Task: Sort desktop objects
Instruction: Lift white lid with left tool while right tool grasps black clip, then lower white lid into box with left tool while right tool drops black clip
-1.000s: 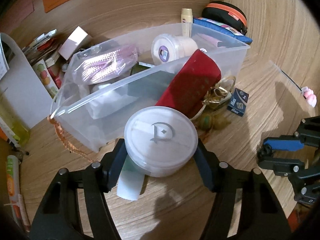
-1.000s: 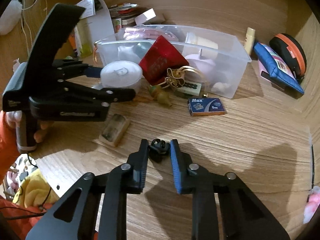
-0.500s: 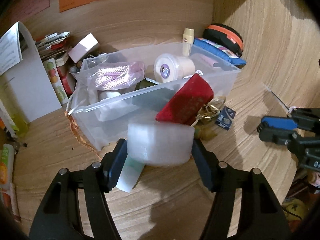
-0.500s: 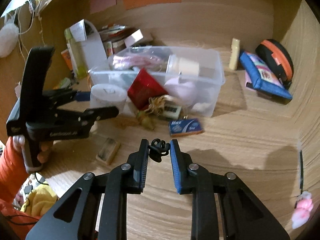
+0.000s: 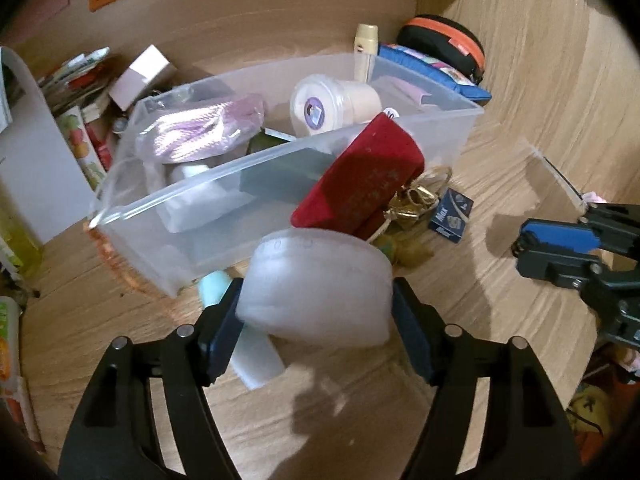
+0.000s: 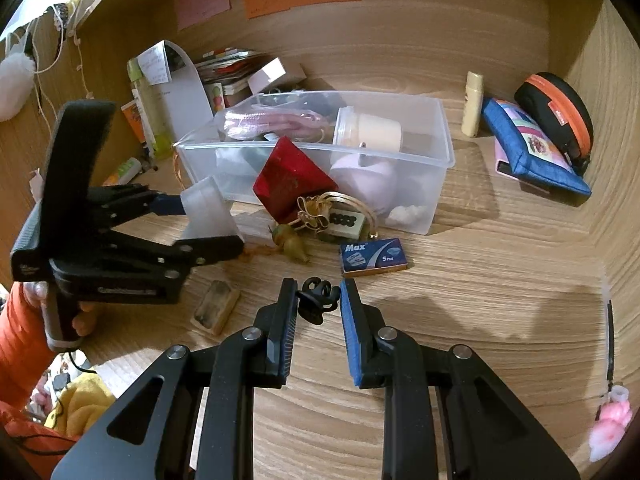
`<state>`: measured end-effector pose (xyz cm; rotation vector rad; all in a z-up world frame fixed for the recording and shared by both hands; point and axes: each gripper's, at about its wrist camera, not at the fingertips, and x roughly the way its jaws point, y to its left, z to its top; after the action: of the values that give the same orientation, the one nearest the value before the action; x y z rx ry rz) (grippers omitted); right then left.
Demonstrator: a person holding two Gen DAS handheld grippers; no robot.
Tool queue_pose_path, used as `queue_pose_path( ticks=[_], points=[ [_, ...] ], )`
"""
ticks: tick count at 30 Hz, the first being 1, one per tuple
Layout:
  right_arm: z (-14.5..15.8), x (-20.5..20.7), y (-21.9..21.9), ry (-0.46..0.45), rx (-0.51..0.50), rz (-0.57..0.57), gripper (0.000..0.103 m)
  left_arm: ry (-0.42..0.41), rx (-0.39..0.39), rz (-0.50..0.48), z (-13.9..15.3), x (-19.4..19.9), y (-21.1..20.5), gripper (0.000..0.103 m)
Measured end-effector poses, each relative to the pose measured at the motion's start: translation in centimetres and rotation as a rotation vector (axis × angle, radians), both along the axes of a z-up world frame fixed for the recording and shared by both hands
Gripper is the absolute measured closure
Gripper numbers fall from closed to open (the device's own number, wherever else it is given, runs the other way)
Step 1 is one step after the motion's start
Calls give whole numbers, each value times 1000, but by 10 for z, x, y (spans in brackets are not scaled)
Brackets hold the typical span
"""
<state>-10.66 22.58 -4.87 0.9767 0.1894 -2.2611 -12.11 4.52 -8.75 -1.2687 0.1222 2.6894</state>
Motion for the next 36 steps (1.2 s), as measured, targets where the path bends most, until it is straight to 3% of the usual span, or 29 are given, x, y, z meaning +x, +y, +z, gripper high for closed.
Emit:
queue_pose_path(
  ticks=[5,16,24,36],
  points=[
    [2,-3,5,3,-9,-9,83,27,32,10,2,-2,-5,36],
    [27,-26,11,46,-65,-33,83,128,133,23,43,15,-14,36],
    [49,-44,9,103,-80,-44,83,187,185,15,77,-8,-15,36],
    [53,-91,5,94,-91,-64,83,143,223,13,73,-60,-4,36]
  ],
)
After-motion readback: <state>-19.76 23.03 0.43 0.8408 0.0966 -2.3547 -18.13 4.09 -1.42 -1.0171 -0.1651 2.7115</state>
